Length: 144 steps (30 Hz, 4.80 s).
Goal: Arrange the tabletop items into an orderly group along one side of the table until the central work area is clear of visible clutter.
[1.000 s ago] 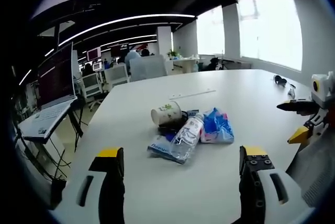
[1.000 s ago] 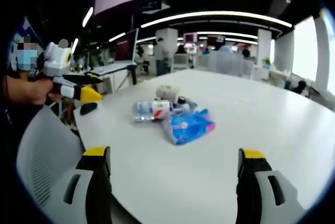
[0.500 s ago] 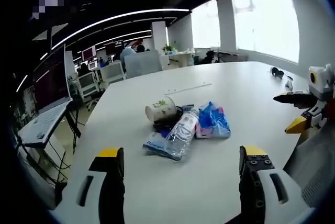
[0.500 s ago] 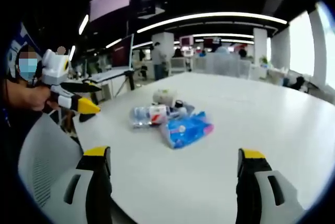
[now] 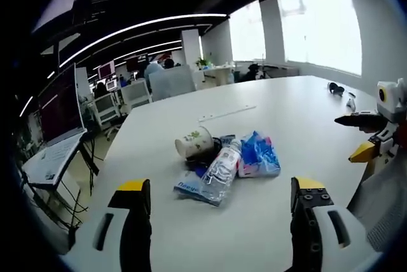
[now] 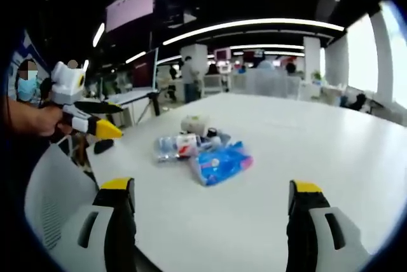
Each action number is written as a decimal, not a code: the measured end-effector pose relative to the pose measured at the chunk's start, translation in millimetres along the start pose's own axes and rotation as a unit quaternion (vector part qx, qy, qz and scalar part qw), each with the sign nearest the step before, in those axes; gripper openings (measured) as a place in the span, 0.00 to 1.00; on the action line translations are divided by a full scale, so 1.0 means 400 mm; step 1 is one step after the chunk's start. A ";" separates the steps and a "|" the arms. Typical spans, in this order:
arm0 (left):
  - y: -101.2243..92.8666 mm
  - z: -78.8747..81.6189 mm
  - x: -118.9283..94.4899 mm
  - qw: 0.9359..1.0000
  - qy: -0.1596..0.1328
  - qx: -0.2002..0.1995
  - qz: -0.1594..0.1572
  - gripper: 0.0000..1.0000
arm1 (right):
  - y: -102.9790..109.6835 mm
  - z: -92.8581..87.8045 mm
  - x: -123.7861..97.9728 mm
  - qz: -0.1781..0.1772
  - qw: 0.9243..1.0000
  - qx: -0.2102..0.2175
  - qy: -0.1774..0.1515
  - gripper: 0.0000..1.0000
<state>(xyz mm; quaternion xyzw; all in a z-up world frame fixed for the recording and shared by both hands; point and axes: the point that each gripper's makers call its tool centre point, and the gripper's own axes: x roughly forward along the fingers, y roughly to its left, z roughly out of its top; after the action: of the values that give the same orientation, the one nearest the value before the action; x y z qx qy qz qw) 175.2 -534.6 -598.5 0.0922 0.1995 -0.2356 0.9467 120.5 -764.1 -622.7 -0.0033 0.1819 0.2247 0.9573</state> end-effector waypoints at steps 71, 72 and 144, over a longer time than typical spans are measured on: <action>0.084 0.032 0.012 0.999 -0.007 0.005 -0.044 0.91 | 0.061 0.127 0.127 0.021 0.991 -0.113 0.064 0.95; 0.085 0.032 0.014 0.999 -0.007 0.005 -0.045 0.91 | 0.061 0.131 0.132 0.020 0.991 -0.114 0.065 0.95; 0.071 0.000 0.175 0.993 0.025 0.054 -0.100 0.81 | 0.068 0.133 0.316 0.078 0.976 -0.159 0.129 0.67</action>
<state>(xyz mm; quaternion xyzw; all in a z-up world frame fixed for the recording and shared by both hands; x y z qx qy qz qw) 245.8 -538.4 -625.6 0.1290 0.2178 -0.3370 0.9069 232.6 -680.7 -615.4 -0.1702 0.2656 0.3228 0.8923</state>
